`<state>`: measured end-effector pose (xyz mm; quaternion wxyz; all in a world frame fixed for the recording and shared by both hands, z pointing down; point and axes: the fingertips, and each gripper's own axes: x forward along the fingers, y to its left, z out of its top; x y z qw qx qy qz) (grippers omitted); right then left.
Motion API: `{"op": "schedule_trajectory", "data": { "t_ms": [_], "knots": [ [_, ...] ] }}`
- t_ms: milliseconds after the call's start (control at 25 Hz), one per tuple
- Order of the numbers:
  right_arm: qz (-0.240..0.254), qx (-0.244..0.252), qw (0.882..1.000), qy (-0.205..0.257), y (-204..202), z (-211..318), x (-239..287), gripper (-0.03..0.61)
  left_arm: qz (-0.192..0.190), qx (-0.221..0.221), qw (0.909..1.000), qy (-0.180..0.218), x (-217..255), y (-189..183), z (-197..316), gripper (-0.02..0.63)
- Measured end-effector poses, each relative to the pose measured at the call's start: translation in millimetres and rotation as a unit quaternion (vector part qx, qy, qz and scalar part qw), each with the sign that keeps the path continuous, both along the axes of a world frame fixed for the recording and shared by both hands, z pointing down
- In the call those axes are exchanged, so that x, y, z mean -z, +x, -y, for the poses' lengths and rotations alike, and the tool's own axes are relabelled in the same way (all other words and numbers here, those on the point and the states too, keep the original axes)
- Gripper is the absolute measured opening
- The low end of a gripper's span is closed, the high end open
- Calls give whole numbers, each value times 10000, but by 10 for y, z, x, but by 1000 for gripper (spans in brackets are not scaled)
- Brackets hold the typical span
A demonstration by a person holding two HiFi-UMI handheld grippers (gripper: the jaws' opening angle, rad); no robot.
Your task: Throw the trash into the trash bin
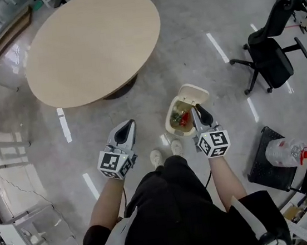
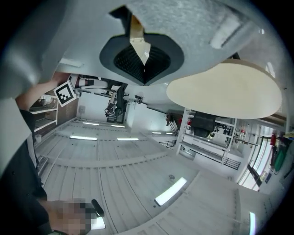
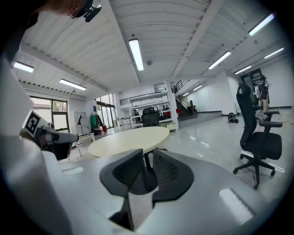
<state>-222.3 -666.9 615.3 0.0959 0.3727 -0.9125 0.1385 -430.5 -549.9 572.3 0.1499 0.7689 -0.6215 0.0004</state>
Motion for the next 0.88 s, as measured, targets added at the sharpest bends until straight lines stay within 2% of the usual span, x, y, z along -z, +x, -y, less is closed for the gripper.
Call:
{"op": "schedule_trajectory", "data": {
  "t_ms": [120, 280, 480, 640, 880],
  "knots": [
    [164, -98, 9995, 240, 0, -16, 285, 58, -19, 233, 9994, 248, 163, -225, -68, 2],
    [231, -189, 9986, 442, 232, -30, 514, 48, 77, 287, 9987, 407, 254, -225, -110, 2],
    [425, -309, 9964, 658, 659, -113, 781, 6, 120, 332, 9977, 578, 423, -82, -164, 2],
    [445, -264, 9950, 860, 969, -237, 977, 6, 208, 391, 9957, 818, 672, 42, -196, 2],
    [459, -334, 9925, 1081, 1700, -526, 1223, 6, 264, 394, 9935, 1033, 842, 541, -394, 2]
  ]
}}
